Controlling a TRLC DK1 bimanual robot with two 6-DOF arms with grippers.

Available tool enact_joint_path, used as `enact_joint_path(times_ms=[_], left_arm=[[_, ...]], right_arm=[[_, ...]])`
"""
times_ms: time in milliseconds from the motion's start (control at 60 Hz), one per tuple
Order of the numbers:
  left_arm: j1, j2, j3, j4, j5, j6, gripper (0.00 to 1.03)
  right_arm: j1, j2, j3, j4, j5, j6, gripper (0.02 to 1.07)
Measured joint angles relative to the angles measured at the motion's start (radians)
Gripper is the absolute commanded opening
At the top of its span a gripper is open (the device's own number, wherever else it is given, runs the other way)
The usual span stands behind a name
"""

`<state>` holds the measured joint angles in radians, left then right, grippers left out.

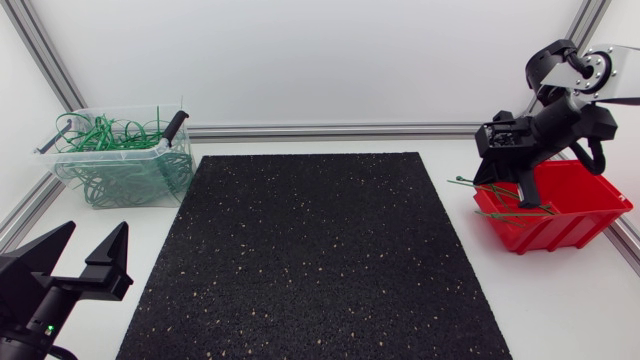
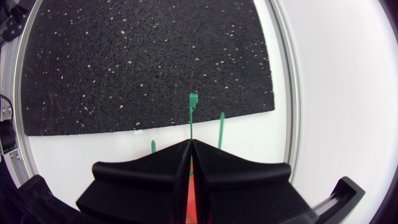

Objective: Take a green cable tie from the red box, thread the tail through the head to close it, then place it in the transparent bin on the left.

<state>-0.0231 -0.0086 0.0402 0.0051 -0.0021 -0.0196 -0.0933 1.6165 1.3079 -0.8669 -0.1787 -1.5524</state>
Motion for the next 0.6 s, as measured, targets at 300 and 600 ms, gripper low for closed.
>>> enact_joint_path(times_ms=[300, 600], left_arm=[[0.000, 0.000, 0.000, 0.000, 0.000, 0.000, 1.00], [0.000, 0.000, 0.000, 0.000, 0.000, 0.000, 1.00]], right_arm=[[-0.121, 0.000, 0.218, -0.126, -0.245, 0.041, 0.08], [-0.158, 0.008, 0.291, -0.178, -0.322, 0.061, 0.08]])
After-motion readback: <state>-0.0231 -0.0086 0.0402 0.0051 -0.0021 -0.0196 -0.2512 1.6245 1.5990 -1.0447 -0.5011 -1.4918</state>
